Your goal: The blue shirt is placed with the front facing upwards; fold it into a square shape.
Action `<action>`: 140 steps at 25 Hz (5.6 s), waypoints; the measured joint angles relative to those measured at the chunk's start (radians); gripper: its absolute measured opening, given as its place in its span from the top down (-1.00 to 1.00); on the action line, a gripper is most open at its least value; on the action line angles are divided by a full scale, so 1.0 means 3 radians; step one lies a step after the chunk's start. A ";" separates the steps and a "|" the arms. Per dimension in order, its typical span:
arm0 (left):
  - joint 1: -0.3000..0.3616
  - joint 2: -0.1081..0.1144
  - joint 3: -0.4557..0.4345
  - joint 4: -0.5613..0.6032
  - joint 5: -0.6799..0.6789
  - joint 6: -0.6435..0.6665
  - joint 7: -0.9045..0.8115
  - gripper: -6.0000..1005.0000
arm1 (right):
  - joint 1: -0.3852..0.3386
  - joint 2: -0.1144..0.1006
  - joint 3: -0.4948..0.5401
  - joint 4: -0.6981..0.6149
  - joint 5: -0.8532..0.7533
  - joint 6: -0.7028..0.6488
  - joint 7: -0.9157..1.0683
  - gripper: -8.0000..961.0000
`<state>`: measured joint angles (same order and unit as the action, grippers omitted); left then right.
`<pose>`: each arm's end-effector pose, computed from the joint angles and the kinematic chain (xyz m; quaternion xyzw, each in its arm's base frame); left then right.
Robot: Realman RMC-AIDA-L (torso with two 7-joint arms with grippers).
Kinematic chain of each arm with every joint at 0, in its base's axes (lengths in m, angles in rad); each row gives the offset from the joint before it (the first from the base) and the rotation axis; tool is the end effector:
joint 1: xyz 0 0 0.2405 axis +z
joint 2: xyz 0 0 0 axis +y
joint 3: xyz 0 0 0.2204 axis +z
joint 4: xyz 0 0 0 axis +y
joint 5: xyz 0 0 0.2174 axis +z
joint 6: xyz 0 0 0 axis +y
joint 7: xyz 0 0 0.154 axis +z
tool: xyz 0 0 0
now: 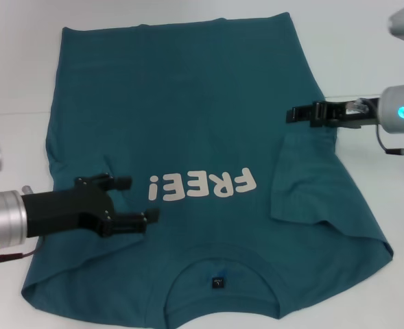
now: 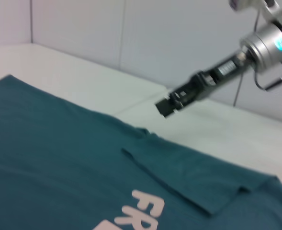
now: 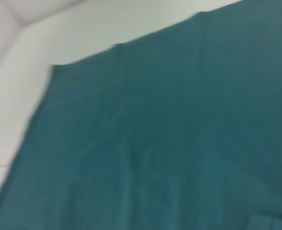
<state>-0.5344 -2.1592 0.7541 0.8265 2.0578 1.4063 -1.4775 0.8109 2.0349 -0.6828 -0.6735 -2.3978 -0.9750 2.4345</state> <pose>-0.2191 0.3470 0.0005 -0.9422 -0.2092 -0.1914 0.1783 0.2274 0.4429 0.0413 -0.7613 0.5527 0.1501 0.3040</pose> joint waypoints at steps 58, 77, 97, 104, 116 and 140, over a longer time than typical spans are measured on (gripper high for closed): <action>0.0749 0.0004 -0.0647 0.0425 0.0864 0.0299 -0.1913 -0.86 | -0.1246 -0.0089 0.0315 -0.0437 0.1345 -0.1245 -0.1236 -0.95; 0.0793 -0.0007 -0.0843 0.0550 0.0811 0.0308 -0.1769 -0.86 | -0.1278 -0.0078 0.0324 -0.0391 0.1345 -0.1262 -0.1243 -0.95; 0.0744 -0.0012 -0.0770 0.0338 0.0803 0.0312 -0.1605 -0.76 | -0.1269 -0.0093 0.0333 -0.0323 0.1346 -0.1268 -0.1243 -0.95; 0.0690 0.0004 -0.0770 0.0236 0.0825 0.0150 -0.1575 -0.71 | -0.1276 -0.0095 0.0339 -0.0316 0.1346 -0.1271 -0.1231 -0.95; 0.0672 0.0002 -0.0759 0.0264 0.0826 0.0207 -0.1569 0.16 | -0.1282 -0.0097 0.0338 -0.0271 0.1346 -0.1251 -0.1230 -0.93; 0.0664 0.0009 -0.1046 0.0376 0.0781 0.0431 -0.1551 0.99 | -0.1292 -0.0159 0.0460 -0.0121 0.1362 -0.1272 -0.1241 -0.93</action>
<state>-0.3352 -2.1564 0.4403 0.9394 2.2921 1.5356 -1.9429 0.4233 1.9873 -0.5449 -0.7097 -1.9893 -1.3566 2.0623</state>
